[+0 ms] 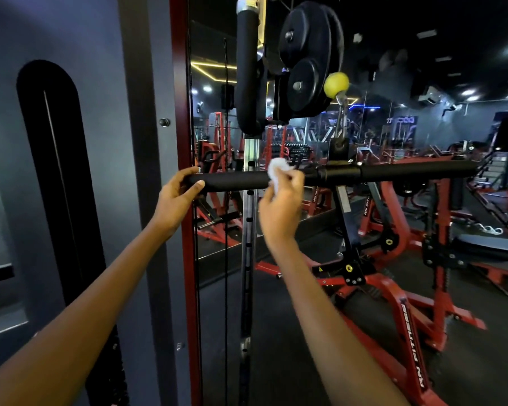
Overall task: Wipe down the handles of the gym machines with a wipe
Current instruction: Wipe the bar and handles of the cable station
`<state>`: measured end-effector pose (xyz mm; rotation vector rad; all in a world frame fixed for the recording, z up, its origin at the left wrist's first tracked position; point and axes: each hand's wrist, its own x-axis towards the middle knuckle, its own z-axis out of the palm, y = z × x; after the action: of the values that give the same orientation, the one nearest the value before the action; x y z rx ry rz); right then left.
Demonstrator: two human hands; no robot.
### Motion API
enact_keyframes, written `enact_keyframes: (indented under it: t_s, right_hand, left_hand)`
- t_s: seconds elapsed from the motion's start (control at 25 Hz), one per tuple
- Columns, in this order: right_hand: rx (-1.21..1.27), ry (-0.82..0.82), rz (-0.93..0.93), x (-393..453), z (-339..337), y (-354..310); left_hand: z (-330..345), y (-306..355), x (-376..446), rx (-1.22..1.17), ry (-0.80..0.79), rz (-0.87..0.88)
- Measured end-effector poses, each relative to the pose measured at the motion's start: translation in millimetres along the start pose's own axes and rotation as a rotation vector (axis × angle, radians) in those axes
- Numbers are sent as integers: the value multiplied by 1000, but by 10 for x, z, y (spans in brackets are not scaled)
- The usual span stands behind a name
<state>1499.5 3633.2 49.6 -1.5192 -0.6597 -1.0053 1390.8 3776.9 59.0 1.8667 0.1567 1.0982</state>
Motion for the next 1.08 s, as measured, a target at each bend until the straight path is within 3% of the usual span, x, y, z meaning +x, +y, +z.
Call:
enact_keyframes:
  t_s: [0.2,0.28,0.4,0.52,0.68,0.76,0.84,1.0,1.08]
  right_hand:
    - [101,-198,-180,-171,72,-155]
    - [107,-56,-110,-18,-146,12]
    - [-90,152,-55,264,-420,401]
    - [-142,63,-93,202,-318,341]
    - [-45,-147,-424,-224,-47,-163]
    - [-25,-259,-466,-189,-85,-91]
    - [-112,-285,-438,-1,-279,173]
    - [-319,-167,-161,529,-673,714]
    - [-327,-145,-142,594,-705,736]
  left_hand:
    - [30,5,-62,-5,-31,32]
    - [48,9,-93,1,-43,34]
    - [101,24,-147,2,-49,57]
    - [181,27,-205,-39,-34,47]
    - [246,-29,-272,-72,-76,52]
    - [266,-49,-302,-76,-92,58]
    - [296,-32,-329,-95,-101,48]
    - [361,5,-322,-113,-143,70]
    - [412,3,-304,-107,-156,77]
